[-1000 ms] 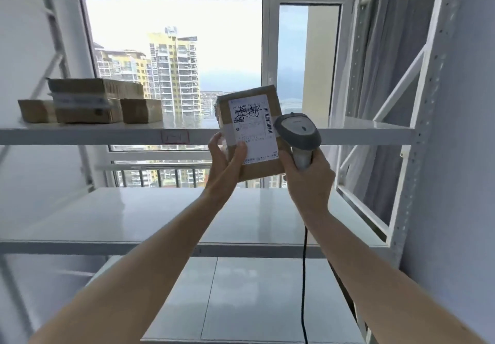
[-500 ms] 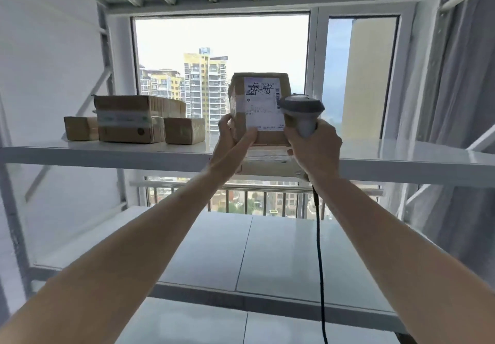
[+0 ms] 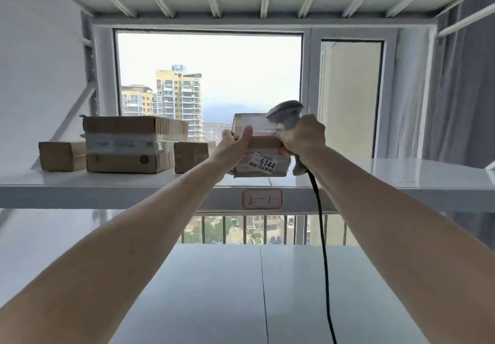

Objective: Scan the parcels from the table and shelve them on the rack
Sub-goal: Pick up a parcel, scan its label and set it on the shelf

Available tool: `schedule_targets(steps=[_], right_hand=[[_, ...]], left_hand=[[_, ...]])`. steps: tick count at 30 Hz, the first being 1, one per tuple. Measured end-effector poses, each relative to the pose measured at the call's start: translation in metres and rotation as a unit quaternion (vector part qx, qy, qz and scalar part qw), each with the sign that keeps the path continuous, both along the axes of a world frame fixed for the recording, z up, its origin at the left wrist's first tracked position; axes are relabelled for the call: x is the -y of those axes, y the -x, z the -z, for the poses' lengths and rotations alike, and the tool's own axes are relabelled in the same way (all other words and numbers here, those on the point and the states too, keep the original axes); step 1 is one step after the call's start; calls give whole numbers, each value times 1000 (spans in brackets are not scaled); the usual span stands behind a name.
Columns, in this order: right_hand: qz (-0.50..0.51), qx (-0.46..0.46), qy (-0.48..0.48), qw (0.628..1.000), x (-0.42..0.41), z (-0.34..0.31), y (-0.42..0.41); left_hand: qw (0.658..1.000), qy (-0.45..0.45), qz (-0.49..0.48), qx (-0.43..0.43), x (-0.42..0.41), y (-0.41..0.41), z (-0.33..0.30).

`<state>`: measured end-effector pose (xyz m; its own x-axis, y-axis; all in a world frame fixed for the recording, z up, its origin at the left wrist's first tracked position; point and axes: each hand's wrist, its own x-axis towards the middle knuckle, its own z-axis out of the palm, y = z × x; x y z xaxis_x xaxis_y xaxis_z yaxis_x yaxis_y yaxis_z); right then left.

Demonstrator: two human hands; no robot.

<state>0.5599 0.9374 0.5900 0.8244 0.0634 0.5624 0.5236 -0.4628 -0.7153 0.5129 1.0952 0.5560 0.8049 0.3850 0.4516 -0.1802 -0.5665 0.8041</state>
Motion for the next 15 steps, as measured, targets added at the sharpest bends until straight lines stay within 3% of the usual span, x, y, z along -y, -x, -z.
schedule_targets(steps=[15], right_hand=[[-14, -96, 52, 994, -52, -10, -68]], left_hand=[[987, -124, -58, -90, -48, -63, -5]])
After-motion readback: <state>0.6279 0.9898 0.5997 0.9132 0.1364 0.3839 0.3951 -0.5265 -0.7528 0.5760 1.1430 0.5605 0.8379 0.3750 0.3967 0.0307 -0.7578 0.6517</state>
